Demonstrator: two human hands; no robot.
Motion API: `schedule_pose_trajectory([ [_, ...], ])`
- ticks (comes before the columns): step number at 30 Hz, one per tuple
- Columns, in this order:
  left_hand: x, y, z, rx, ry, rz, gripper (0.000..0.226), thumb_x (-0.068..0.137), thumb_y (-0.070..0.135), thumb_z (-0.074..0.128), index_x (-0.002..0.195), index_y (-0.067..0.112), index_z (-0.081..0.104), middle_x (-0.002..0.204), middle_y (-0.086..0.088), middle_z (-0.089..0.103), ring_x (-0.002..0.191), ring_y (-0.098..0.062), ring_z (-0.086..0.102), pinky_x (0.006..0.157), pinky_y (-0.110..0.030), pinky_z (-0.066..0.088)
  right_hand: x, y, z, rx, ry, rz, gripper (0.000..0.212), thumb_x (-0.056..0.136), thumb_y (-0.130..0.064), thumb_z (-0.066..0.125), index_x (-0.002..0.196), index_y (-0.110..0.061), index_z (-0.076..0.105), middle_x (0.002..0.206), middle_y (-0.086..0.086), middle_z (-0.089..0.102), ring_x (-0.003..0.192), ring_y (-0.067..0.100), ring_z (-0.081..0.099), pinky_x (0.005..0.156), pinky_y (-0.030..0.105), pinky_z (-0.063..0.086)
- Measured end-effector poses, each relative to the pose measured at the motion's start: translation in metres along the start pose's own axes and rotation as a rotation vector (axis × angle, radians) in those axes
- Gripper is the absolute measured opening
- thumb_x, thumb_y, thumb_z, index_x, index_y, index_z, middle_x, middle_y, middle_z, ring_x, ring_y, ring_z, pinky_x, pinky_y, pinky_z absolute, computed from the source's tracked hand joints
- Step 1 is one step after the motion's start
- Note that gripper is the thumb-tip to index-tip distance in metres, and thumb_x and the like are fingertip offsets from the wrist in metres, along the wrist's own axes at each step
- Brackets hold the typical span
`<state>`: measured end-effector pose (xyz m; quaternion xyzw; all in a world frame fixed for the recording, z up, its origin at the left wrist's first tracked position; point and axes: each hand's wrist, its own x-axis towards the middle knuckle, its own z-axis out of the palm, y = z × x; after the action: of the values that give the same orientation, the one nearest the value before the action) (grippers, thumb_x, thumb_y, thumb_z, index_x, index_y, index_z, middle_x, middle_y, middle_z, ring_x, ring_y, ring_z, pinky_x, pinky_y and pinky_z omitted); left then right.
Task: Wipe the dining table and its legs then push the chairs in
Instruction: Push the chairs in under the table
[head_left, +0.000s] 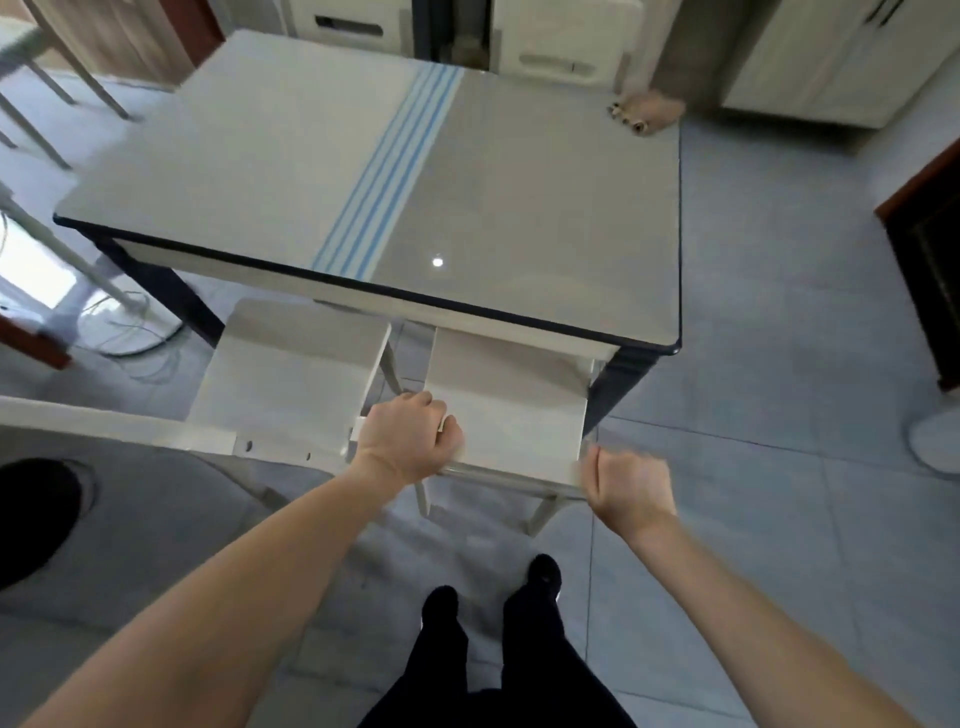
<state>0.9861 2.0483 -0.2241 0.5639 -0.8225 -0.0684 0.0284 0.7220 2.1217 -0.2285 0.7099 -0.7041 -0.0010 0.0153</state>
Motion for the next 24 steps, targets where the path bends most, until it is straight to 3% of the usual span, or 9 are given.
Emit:
schedule_pose_trajectory([
  [4, 0.017, 0.010, -0.006, 0.009, 0.031, -0.061, 0.055, 0.083, 0.042, 0.018, 0.080, 0.012, 0.065, 0.083, -0.007, 0.065, 0.075, -0.029, 0.060, 0.061, -0.032, 0.046, 0.020, 0.016, 0.000, 0.016, 0.049, -0.025, 0.038, 0.083, -0.026, 0.027, 0.048, -0.017, 0.039, 0.037, 0.008, 0.050, 0.029, 0.031, 0.046, 0.043, 0.015, 0.009],
  [7, 0.025, 0.036, -0.001, 0.023, 0.023, -0.092, 0.050, 0.087, 0.040, 0.022, 0.082, 0.011, 0.063, 0.085, -0.008, 0.064, 0.078, -0.030, 0.060, 0.065, -0.034, 0.047, 0.034, 0.046, 0.000, -0.058, -0.011, -0.104, 0.053, 0.083, -0.031, 0.011, 0.059, -0.014, 0.055, 0.050, 0.008, 0.060, 0.040, 0.030, 0.051, 0.042, 0.020, 0.019],
  [9, 0.026, 0.053, 0.004, 0.025, 0.007, -0.098, 0.047, 0.090, 0.038, 0.024, 0.083, 0.012, 0.063, 0.086, -0.007, 0.064, 0.078, -0.028, 0.059, 0.065, -0.033, 0.047, 0.040, 0.064, 0.003, -0.066, -0.019, -0.136, 0.054, 0.080, -0.034, 0.003, 0.062, -0.016, 0.051, 0.057, 0.007, 0.063, 0.043, 0.029, 0.046, 0.043, 0.022, 0.019],
  [13, 0.044, 0.056, -0.003, 0.028, -0.013, -0.110, 0.050, 0.090, 0.039, 0.023, 0.078, 0.013, 0.064, 0.080, -0.005, 0.061, 0.070, -0.025, 0.056, 0.062, -0.032, 0.045, 0.058, 0.069, -0.004, 0.003, -0.006, -0.069, 0.056, 0.088, -0.035, 0.011, 0.055, -0.012, 0.050, 0.057, 0.015, 0.062, 0.048, 0.035, 0.056, 0.048, 0.027, 0.033],
  [16, 0.060, 0.044, -0.014, 0.047, -0.031, -0.088, 0.046, 0.089, 0.039, 0.027, 0.069, 0.015, 0.060, 0.076, -0.004, 0.061, 0.068, -0.027, 0.058, 0.065, -0.034, 0.047, 0.070, 0.060, -0.013, -0.007, -0.011, -0.030, 0.057, 0.095, -0.031, 0.020, 0.061, -0.008, 0.060, 0.061, 0.013, 0.062, 0.055, 0.034, 0.059, 0.049, 0.026, 0.030],
  [20, 0.069, 0.006, -0.017, 0.073, -0.016, -0.091, 0.043, 0.088, 0.038, 0.030, 0.067, 0.015, 0.059, 0.071, -0.002, 0.053, 0.070, -0.031, 0.059, 0.060, -0.031, 0.039, 0.076, 0.021, -0.011, 0.040, -0.023, -0.024, 0.055, 0.090, -0.033, 0.011, 0.050, -0.014, 0.044, 0.049, 0.008, 0.049, 0.043, 0.030, 0.048, 0.049, 0.027, 0.029],
  [22, 0.070, -0.007, -0.016, 0.070, 0.003, -0.091, 0.042, 0.088, 0.037, 0.028, 0.065, 0.015, 0.056, 0.072, -0.002, 0.052, 0.067, -0.030, 0.056, 0.062, -0.032, 0.043, 0.078, 0.009, -0.007, 0.079, 0.012, -0.043, 0.053, 0.092, -0.028, 0.025, 0.048, -0.011, 0.048, 0.047, 0.012, 0.051, 0.041, 0.032, 0.050, 0.047, 0.024, 0.023],
  [24, 0.073, -0.005, -0.015, 0.057, 0.013, -0.078, 0.040, 0.090, 0.036, 0.030, 0.064, 0.016, 0.053, 0.071, -0.003, 0.053, 0.066, -0.028, 0.057, 0.064, -0.034, 0.048, 0.083, 0.016, -0.005, 0.053, 0.030, -0.070, 0.055, 0.092, -0.031, 0.018, 0.052, -0.012, 0.050, 0.049, 0.011, 0.052, 0.047, 0.033, 0.057, 0.045, 0.023, 0.016],
])
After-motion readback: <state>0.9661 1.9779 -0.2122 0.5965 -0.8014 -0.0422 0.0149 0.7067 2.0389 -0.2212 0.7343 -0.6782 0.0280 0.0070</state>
